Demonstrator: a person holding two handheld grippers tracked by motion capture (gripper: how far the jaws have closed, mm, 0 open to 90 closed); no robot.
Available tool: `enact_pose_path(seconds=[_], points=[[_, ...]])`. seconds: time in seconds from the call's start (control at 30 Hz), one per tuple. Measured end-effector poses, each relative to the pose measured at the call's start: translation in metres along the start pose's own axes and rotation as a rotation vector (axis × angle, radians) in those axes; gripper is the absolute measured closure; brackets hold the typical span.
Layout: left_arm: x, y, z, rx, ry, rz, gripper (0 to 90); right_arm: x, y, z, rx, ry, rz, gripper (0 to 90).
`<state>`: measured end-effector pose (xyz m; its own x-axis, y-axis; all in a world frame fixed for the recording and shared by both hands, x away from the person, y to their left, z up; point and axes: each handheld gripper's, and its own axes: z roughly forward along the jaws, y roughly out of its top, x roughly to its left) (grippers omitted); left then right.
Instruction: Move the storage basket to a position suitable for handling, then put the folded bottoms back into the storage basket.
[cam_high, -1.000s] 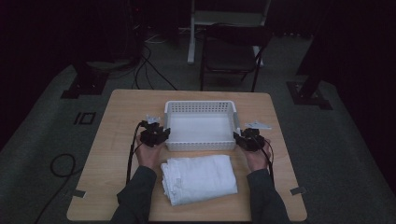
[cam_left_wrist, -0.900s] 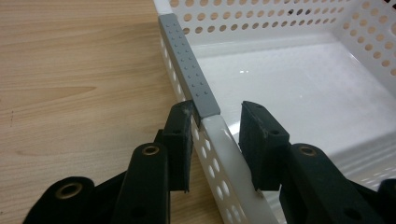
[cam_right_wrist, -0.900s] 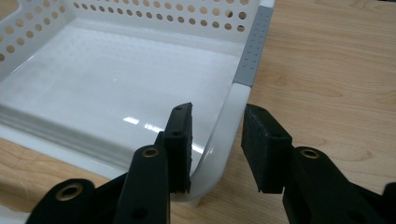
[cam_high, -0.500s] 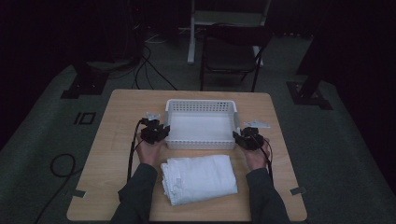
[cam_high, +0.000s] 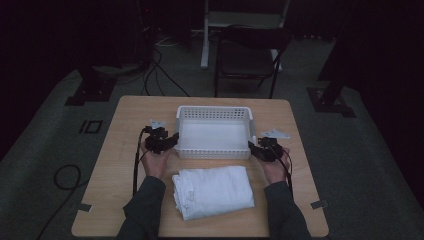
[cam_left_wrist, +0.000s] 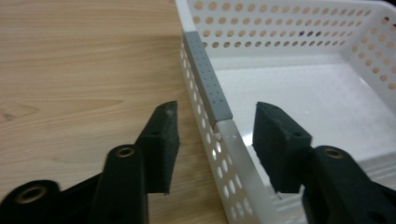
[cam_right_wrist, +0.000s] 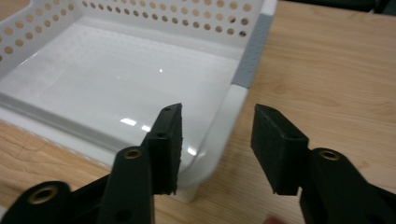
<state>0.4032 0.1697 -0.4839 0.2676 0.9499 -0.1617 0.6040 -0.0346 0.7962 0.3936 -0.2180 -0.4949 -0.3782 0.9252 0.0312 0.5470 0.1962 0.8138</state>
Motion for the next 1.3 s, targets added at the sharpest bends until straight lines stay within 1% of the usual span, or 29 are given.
enact_pose_path(seconds=[0.07, 0.1, 0.13, 0.17, 0.2, 0.23, 0.27, 0.3, 0.37, 0.47, 0.5, 0.6, 0.67, 0.77, 0.9, 0.93, 1.0, 1.1, 1.13, 1.17, 1.23, 1.3], points=[[0.001, -0.002, -0.006, -0.006, -0.006, 0.009, 47.3, -0.002, 0.000, -0.008, -0.014, -0.008, 0.009, 46.0], [0.002, -0.004, -0.010, -0.004, -0.012, 0.019, 46.2, -0.005, -0.001, -0.015, -0.010, 0.004, 0.018, 39.5], [0.002, -0.006, -0.014, -0.005, -0.018, 0.026, 46.2, -0.005, -0.001, -0.015, -0.010, 0.004, 0.018, 39.5], [0.003, -0.007, -0.017, -0.007, -0.019, 0.033, 45.2, -0.006, -0.003, -0.023, -0.009, 0.023, 0.013, 37.5], [0.004, -0.009, -0.021, -0.010, -0.025, 0.032, 44.4, -0.007, -0.005, -0.026, -0.009, 0.030, 0.012, 36.6], [0.005, -0.011, -0.024, -0.013, -0.032, 0.023, 44.1, -0.007, -0.005, -0.026, -0.009, 0.030, 0.012, 36.6], [0.006, -0.013, -0.027, -0.015, -0.034, 0.016, 43.7, -0.009, -0.008, -0.032, -0.008, 0.033, 0.007, 36.1], [0.007, -0.014, -0.030, -0.020, -0.038, 0.017, 43.7, -0.009, -0.008, -0.032, -0.008, 0.033, 0.007, 36.1], [0.007, -0.017, -0.035, -0.022, -0.045, 0.013, 42.4, -0.010, -0.013, -0.038, -0.004, 0.035, 0.004, 36.1], [0.006, -0.022, -0.040, -0.021, -0.061, 0.022, 42.0, -0.010, -0.016, -0.040, -0.002, 0.043, 0.003, 36.6], [0.005, -0.023, -0.042, -0.026, -0.069, 0.027, 42.1, -0.008, -0.019, -0.040, 0.007, 0.055, -0.003, 37.9], [0.001, -0.028, -0.047, -0.027, -0.092, 0.053, 42.0, -0.005, -0.022, -0.040, 0.008, 0.057, -0.011, 38.3], [0.000, -0.029, -0.048, -0.023, -0.103, 0.060, 41.7, -0.004, -0.023, -0.041, 0.009, 0.059, -0.015, 38.3], [-0.001, -0.032, -0.051, -0.018, -0.112, 0.064, 41.0, -0.002, -0.023, -0.041, 0.010, 0.060, -0.022, 38.4], [-0.003, -0.036, -0.058, -0.015, -0.129, 0.067, 40.9, 0.002, -0.026, -0.043, 0.030, 0.073, -0.025, 37.6], [-0.004, -0.037, -0.061, -0.012, -0.130, 0.076, 40.9, 0.002, -0.026, -0.043, 0.030, 0.073, -0.025, 37.6], [-0.005, -0.039, -0.066, -0.017, -0.130, 0.081, 39.7, 0.004, -0.027, -0.046, 0.028, 0.073, -0.030, 35.4], [-0.006, -0.042, -0.069, -0.015, -0.133, 0.079, 38.5, 0.005, -0.029, -0.050, 0.022, 0.076, -0.027, 34.4], [-0.006, -0.045, -0.073, -0.014, -0.132, 0.078, 38.5, 0.005, -0.029, -0.051, 0.021, 0.077, -0.025, 34.0], [-0.006, -0.047, -0.075, -0.013, -0.134, 0.076, 37.8, 0.007, -0.033, -0.053, 0.021, 0.077, -0.029, 33.3], [-0.007, -0.050, -0.078, -0.012, -0.138, 0.078, 37.8, 0.008, -0.034, -0.053, 0.020, 0.078, -0.033, 33.0], [-0.009, -0.051, -0.081, -0.019, -0.141, 0.090, 37.8, 0.009, -0.036, -0.053, 0.024, 0.080, -0.036, 32.8]])
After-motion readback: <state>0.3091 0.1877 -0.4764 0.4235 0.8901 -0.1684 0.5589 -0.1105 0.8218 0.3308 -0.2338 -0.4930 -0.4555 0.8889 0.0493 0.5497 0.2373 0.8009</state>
